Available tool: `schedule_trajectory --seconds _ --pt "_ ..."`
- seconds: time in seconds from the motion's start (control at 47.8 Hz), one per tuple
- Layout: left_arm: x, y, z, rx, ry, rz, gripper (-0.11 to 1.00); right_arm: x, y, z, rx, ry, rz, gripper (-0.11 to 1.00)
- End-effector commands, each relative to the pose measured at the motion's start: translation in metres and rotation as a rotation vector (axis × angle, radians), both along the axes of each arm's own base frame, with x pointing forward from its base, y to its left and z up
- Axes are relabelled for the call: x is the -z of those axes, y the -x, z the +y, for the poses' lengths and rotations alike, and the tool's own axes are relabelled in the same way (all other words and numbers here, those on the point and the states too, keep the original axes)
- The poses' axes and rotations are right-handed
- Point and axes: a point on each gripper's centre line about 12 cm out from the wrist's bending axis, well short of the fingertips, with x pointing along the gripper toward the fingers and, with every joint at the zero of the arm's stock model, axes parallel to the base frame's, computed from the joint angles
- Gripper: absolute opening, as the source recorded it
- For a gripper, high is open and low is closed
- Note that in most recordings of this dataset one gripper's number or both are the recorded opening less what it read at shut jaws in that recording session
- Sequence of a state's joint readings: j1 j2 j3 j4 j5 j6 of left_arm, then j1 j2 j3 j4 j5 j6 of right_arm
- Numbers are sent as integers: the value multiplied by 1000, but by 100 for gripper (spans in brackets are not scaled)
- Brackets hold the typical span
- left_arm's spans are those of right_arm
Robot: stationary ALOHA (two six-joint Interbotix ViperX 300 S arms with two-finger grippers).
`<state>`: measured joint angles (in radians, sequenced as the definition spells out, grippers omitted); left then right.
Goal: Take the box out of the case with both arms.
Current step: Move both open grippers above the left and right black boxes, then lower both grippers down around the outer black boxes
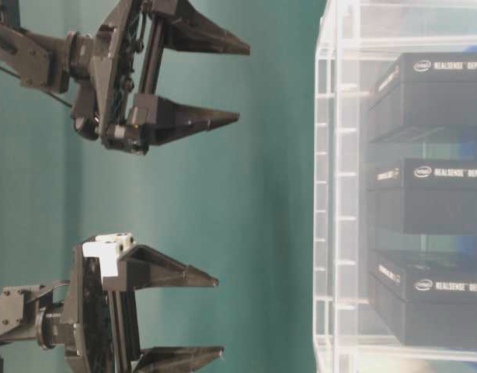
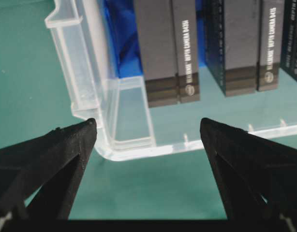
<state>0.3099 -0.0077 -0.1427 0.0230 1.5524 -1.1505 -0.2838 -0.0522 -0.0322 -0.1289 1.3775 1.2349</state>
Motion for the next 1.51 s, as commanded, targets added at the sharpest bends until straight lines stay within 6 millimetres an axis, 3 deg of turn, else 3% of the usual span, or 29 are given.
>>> schedule_trajectory --seconds 0.0,0.398,1.486 --pt "-12 -1 -1 4 -15 -37 91 -13 -4 2 -8 11 -43 95" --pt "-8 -17 -1 18 -17 -33 91 -13 -20 4 -26 14 -55 95" --pt "2 -25 2 20 -26 -34 91 -13 -21 3 -28 24 -52 95"
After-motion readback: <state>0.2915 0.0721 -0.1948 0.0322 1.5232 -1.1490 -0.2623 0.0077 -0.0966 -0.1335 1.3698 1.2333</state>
